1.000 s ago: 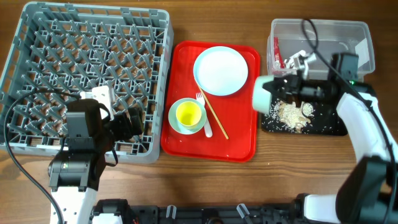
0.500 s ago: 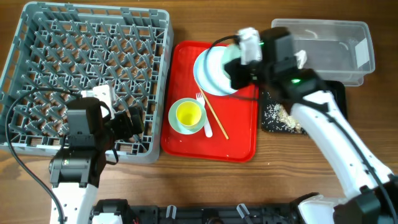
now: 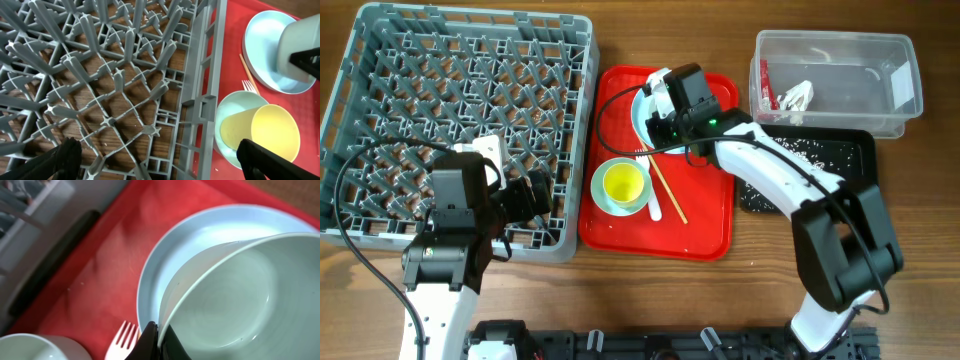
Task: Sort waste into correct bins and load items into the dishwasher rack
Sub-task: 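Place the empty bowl onto the white plate on the red tray, then grasp the yellow cup from the green bowl with the right gripper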
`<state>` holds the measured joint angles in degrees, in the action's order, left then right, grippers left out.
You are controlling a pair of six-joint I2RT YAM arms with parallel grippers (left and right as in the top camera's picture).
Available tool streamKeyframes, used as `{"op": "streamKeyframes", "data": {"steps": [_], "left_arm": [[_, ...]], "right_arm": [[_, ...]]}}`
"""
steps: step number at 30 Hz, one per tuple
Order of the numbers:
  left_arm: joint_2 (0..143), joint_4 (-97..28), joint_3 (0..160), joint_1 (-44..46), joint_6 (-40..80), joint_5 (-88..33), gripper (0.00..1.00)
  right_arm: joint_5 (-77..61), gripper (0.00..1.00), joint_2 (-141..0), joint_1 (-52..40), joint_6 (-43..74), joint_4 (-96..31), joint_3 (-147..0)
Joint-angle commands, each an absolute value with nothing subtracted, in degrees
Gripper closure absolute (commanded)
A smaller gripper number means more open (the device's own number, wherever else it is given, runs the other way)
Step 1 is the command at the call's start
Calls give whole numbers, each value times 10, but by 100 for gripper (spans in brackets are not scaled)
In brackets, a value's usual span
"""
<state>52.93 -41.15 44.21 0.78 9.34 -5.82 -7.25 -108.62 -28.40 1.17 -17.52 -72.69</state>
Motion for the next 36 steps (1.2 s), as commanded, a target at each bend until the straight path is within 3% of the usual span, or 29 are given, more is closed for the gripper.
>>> {"op": "streamKeyframes", "data": {"steps": [1, 2, 3, 4, 13, 18, 32, 36], "left_arm": [[530, -410, 452, 5, 99, -57, 0], [530, -410, 452, 5, 99, -57, 0], [530, -410, 452, 5, 99, -57, 0], [530, -410, 452, 5, 99, -57, 0], [530, -410, 452, 5, 99, -57, 0], [530, -409, 452, 5, 99, -57, 0], [530, -409, 452, 5, 99, -70, 0], [530, -409, 452, 5, 99, -70, 0]], "right_arm": [[-92, 95, -1094, -288, 2, -174, -736], [-103, 92, -1093, -288, 2, -176, -736], [-111, 81, -1093, -288, 2, -179, -736], [-120, 78, -1092, -288, 2, -183, -736], [-123, 65, -1007, -287, 22, -324, -808], [-190, 58, -955, -295, 48, -396, -837], [-149, 59, -1064, -348, 182, -484, -827], [-149, 81, -1103, -349, 193, -489, -827]]}}
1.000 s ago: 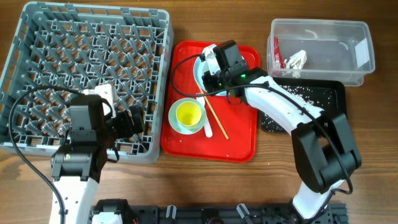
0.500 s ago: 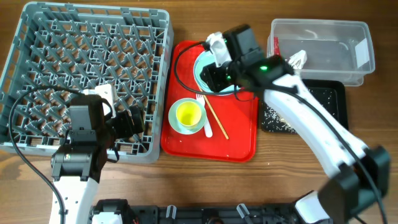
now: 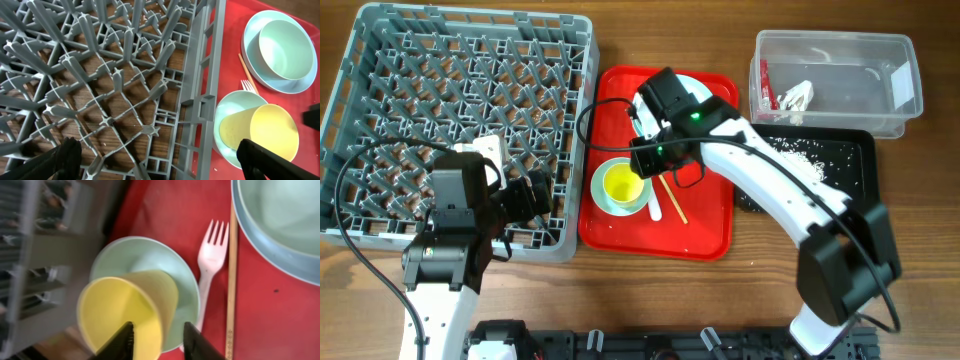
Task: Sort waste into correct bins and load items into the dishwasher rack
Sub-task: 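Grasp the yellow cup from the green bowl with the right gripper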
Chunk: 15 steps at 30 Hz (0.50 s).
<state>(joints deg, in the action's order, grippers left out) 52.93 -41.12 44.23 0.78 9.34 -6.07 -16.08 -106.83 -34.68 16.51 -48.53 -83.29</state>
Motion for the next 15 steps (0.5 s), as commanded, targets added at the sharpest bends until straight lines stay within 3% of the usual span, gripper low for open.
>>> {"op": "streamKeyframes", "data": {"steps": [1, 9, 11, 15], "left_arm": [[530, -409, 452, 5, 99, -70, 0], [530, -409, 452, 5, 99, -70, 0], [530, -409, 452, 5, 99, -70, 0], [530, -409, 452, 5, 99, -70, 0]], "right_arm": [[-149, 83, -1110, -349, 197, -489, -827], [-151, 89, -1131, -349, 196, -500, -827], [-151, 96, -1131, -349, 197, -502, -827], [-154, 96, -1127, -347, 196, -503, -834]]}}
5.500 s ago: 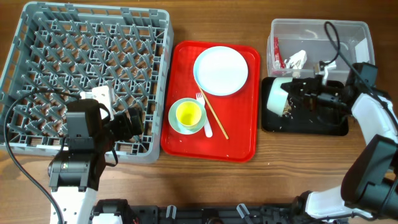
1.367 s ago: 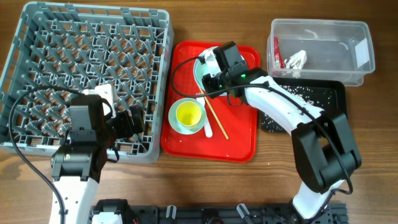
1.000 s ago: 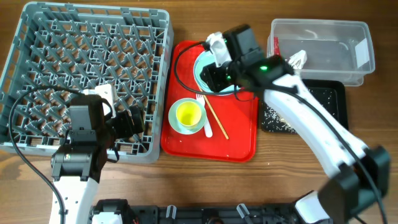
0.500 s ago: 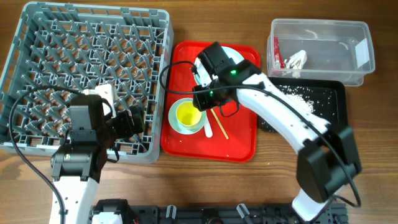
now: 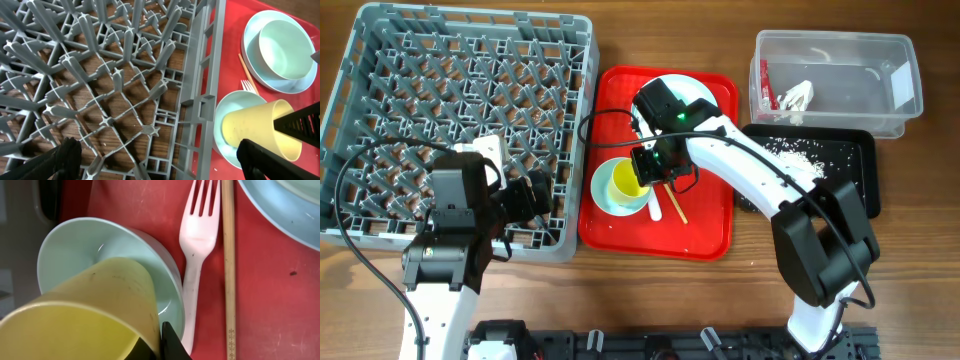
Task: Sort waste into correct bins and load items into the dishwasher rack
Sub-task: 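Grasp the yellow cup from the green bowl with the right gripper, then hand the yellow cup from the right gripper to the left gripper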
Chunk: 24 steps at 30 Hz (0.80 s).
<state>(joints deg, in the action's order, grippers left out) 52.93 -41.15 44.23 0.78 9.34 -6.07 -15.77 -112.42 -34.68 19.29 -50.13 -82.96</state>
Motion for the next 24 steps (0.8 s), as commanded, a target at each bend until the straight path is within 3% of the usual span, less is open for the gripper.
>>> {"op": "streamKeyframes", "data": {"steps": [1, 5, 13, 24], "left_arm": [[530, -409, 452, 5, 99, -70, 0], [531, -401, 452, 5, 99, -111, 0], [531, -305, 452, 5, 99, -307, 0], [560, -103, 452, 5, 173, -512, 0]], "right_arm": [[-155, 96, -1122, -345, 195, -508, -840], [-161, 95, -1081, -317, 192, -532, -887], [-327, 96, -988, -211, 166, -524, -919], [-672, 96, -990, -152, 150, -486, -919]]}}
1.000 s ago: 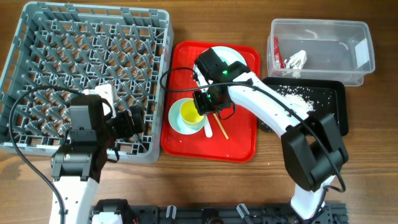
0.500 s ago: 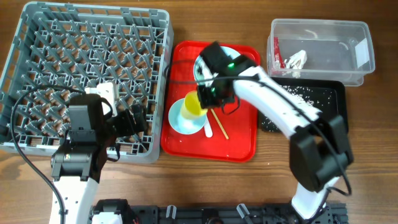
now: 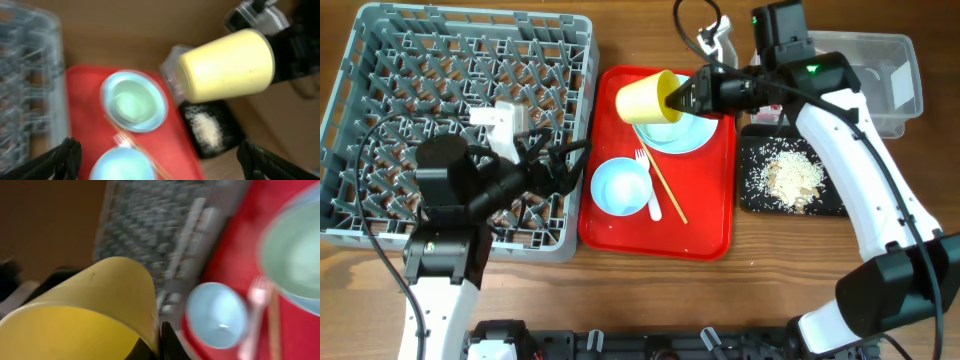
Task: Sort waste into correct bins and load items into the dishwasher rack
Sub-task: 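Hand the yellow cup from the right gripper to the left gripper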
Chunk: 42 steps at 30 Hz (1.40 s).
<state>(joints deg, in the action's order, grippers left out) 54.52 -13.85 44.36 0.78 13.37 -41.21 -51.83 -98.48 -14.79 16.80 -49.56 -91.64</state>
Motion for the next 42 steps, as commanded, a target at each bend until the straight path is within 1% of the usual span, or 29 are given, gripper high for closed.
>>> {"op": "streamKeyframes", "data": {"steps": [1, 9, 14, 17, 20, 23, 24, 32, 34, 39, 42], "left_arm": [[565, -88, 452, 5, 173, -526, 0], [595, 40, 452, 5, 175, -641, 0], [597, 111, 452, 5, 199, -681, 0], [597, 160, 452, 5, 204, -719, 2], [597, 187, 452, 5, 220, -752, 6], [597, 187, 452, 8, 231, -775, 14], [597, 187, 452, 11, 230, -781, 15], [597, 201, 452, 23, 230, -782, 29], [597, 215, 452, 23, 230, -782, 30], [597, 223, 452, 23, 230, -782, 39], [597, 223, 452, 23, 230, -782, 39]], "right_arm": [[-686, 96, -990, -154, 150, -484, -919], [-766, 96, -990, -173, 150, -485, -919], [-783, 96, -990, -192, 150, -485, -919], [-796, 96, -990, -211, 150, -480, -919], [-796, 96, -990, -230, 156, -467, -919], [-801, 96, -990, -243, 157, -457, -919], [-805, 96, -990, -246, 157, -455, -919], [-809, 96, -990, -251, 165, -454, -919], [-809, 96, -990, -251, 165, -455, -919], [-809, 96, -990, -251, 167, -455, -919], [-809, 96, -990, -251, 167, -455, -919]]}}
